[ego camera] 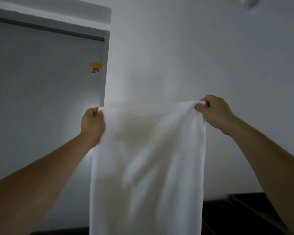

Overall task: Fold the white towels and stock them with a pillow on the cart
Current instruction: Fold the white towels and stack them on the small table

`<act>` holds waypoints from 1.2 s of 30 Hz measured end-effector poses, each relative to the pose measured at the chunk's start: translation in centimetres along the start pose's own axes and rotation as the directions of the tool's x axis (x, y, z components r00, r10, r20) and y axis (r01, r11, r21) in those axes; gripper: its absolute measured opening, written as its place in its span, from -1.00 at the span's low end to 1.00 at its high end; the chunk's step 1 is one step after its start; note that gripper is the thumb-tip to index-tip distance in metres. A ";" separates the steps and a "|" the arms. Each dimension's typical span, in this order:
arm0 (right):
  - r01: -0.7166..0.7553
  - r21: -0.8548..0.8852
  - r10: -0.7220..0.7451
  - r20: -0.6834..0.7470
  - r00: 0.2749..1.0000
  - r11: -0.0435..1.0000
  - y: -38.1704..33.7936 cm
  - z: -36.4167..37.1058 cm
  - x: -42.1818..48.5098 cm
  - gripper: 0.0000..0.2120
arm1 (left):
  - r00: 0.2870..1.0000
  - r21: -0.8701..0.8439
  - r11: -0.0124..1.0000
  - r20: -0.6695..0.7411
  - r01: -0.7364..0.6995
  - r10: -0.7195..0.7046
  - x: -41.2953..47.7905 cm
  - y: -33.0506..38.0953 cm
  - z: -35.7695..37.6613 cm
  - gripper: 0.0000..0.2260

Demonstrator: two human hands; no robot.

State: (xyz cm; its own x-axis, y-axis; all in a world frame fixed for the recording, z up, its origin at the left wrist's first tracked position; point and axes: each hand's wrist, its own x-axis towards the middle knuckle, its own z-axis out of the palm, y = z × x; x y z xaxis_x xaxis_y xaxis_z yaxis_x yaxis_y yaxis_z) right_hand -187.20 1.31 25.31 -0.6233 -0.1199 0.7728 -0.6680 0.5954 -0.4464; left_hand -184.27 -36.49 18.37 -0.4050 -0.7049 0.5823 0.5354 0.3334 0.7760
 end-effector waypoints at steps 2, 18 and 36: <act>-0.033 0.039 0.032 0.026 0.999 0.999 0.4 0.2 -0.2 -0.90 | 0.998 0.068 0.997 -0.046 -0.048 0.051 -0.5 0.4 0.6 -0.84; -0.456 0.598 0.447 0.175 0.877 0.659 2.8 0.9 -3.1 -0.86 | 0.936 -0.212 0.943 0.296 0.257 -0.189 -3.7 1.9 -0.2 -0.84; -0.540 0.508 0.323 0.455 0.830 0.671 6.0 4.2 -4.7 -0.84 | 0.968 0.240 0.938 0.084 -0.248 0.234 -3.7 1.0 0.2 -0.71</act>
State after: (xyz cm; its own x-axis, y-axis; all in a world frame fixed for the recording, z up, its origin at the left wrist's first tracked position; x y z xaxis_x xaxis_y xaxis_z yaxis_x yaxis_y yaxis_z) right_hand -189.98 2.09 17.12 -0.9178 -0.2693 0.2917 -0.3183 0.0603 -0.9461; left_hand -182.45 -33.45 17.04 -0.3294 -0.5517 0.7662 0.4248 0.6381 0.6421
